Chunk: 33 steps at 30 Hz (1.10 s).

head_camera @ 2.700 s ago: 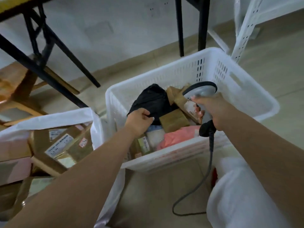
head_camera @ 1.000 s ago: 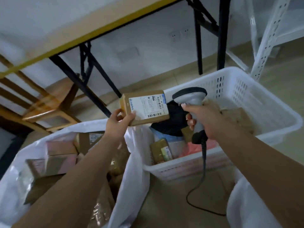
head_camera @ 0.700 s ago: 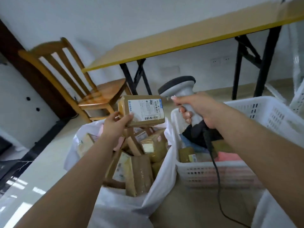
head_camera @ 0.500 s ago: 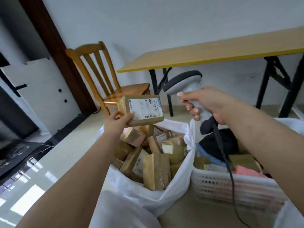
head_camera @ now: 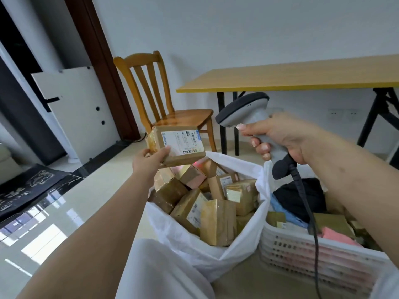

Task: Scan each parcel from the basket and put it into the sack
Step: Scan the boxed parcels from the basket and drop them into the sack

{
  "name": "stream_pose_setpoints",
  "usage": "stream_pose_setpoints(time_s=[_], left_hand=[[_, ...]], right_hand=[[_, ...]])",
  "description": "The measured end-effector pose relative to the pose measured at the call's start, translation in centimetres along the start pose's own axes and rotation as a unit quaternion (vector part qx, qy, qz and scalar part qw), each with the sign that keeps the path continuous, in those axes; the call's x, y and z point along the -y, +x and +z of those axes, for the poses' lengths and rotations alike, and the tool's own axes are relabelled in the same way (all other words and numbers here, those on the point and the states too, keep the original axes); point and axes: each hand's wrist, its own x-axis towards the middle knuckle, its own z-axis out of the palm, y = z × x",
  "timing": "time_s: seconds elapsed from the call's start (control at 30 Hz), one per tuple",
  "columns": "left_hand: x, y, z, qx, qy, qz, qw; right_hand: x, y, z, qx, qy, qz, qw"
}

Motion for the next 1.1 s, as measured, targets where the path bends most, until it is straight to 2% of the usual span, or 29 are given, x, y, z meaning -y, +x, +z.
stream_pose_setpoints(time_s=[0.8,1.1], left_hand=[[0.8,0.1,1.1,-0.032,0.022,0.011,0.999],[2.5,0.5,1.3,-0.039,0.042,-0.008,0.998]], right_hand=[[-1.0,-0.1,-1.1,-0.001,-0.021,0.008,1.0],[-2.5,1.1,-0.8,0.007,-0.016,0.03,0.999]])
